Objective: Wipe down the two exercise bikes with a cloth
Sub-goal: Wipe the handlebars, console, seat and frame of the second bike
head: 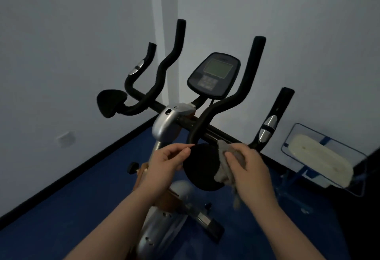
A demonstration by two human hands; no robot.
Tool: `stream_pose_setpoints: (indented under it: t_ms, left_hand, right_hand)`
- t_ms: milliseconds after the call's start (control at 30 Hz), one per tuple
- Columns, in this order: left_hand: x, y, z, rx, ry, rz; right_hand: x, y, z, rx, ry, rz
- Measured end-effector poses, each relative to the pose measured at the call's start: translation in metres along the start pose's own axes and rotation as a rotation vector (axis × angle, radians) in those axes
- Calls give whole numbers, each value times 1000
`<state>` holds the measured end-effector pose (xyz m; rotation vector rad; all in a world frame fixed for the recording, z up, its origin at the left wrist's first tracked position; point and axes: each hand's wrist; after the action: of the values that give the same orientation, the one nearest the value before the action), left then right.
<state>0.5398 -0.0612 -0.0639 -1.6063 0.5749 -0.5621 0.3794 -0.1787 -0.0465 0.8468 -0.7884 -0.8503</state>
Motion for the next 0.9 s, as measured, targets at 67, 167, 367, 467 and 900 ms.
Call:
stream_pose_setpoints:
  t_ms: [67,167,367,467,900]
  left_hand:
    - [7,-1,8,-40,73,79]
    - [14,-1,14,-60,135,146]
    - [7,8,14,-131,161,177]
    - [9,10,17,-145,202,186]
    - [18,8,15,-99,215,154]
  right_hand:
    - [-11,13,-3,7,-205,150]
    - [-19,29,-27,-99,-302,291]
    - [-31,26,-60,-559,-429,305]
    - [-58,15,-76,-514,-446,390]
    - [-32,18,-58,-648,-531,390]
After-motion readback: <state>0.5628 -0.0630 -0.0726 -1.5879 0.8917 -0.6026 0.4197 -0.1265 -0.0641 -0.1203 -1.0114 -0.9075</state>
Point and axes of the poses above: each hand's wrist, its own x-axis towards the middle knuckle, its own z-axis out of the back of the hand, y = z × x, and after that the axes turned 10 degrees about -y, right-handed
